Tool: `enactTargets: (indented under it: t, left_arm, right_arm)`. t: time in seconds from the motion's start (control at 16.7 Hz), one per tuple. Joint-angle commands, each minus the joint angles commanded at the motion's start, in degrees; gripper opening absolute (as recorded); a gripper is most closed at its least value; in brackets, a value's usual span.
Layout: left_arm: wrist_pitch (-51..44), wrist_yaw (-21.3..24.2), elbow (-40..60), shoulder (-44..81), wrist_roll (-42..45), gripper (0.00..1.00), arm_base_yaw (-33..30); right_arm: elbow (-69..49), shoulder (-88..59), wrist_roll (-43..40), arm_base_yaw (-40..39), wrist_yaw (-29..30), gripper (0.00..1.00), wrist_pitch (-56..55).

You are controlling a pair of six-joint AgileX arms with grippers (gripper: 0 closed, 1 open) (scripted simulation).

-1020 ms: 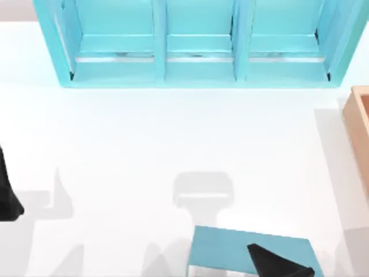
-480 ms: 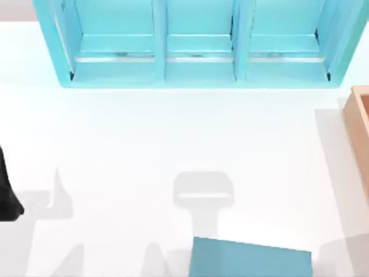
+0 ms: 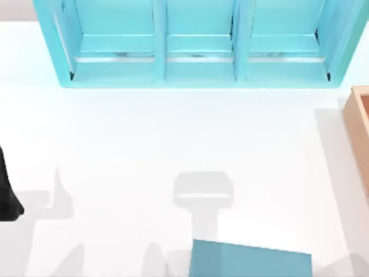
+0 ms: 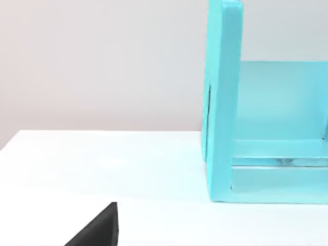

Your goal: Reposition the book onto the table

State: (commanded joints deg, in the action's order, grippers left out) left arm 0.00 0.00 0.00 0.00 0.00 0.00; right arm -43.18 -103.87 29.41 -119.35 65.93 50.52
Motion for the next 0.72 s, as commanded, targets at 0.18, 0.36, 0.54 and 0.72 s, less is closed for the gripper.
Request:
enactTargets:
  t: [0.18,0.36,0.54,0.72]
  left_arm:
    - [0.0,0.0,0.0,0.0,0.0,1.00,0.0]
    - [0.0,0.0,0.0,0.0,0.0,1.00,0.0]
    - [0.0,0.0,0.0,0.0,0.0,1.00,0.0]
    - [0.0,0.0,0.0,0.0,0.0,1.00,0.0]
  right_arm:
    - [-4.6,-3.8,12.5,-4.4,-0.2,1.00,13.1]
    - [-8.1,-6.9,22.1,-7.9,0.0,1.00,23.4]
    - [-10.0,-8.9,27.8,-10.0,0.3,1.00,29.6]
    - [-10.4,-9.3,29.0,-10.5,0.4,1.00,31.0]
